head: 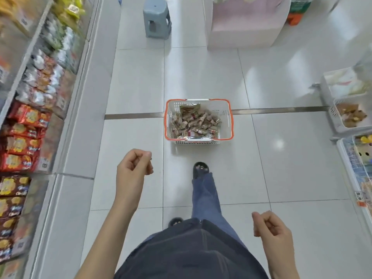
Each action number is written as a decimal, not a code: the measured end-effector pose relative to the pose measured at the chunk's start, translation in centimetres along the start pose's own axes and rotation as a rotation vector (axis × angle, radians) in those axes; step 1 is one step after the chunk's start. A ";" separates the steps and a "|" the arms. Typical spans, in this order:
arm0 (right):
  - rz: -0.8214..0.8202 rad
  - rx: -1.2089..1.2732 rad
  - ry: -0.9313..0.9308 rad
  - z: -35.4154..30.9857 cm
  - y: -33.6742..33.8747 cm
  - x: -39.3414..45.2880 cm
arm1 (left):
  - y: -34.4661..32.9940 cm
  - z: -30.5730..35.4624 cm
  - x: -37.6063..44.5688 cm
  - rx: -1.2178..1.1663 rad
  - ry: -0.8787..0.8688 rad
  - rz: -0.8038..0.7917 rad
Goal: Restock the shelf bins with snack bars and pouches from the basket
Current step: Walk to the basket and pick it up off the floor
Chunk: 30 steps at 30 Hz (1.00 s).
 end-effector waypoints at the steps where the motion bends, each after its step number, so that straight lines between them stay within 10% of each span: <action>1: -0.021 -0.003 -0.004 -1.3 -0.6 2.5 | -0.8 0.0 2.0 0.008 0.017 0.017; 11: -0.144 -0.151 -0.082 -7.3 -7.9 33.5 | -6.0 -5.8 23.8 0.173 0.242 0.168; 23: -0.132 -0.702 -0.111 13.7 -19.8 66.0 | -14.5 -39.1 51.7 0.777 0.376 -0.098; 30: 0.027 -0.638 -0.159 22.2 -21.4 74.0 | -16.6 -49.0 57.4 0.651 0.346 -0.033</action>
Point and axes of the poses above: each hand's wrist, its own x-axis towards the middle knuckle, its own y-axis out of the back of the hand, z = x × y, the point moved 5 cm from there along x, towards the middle knuckle, and after that the axes turned 4 degrees about -x, right-handed, at the moved point
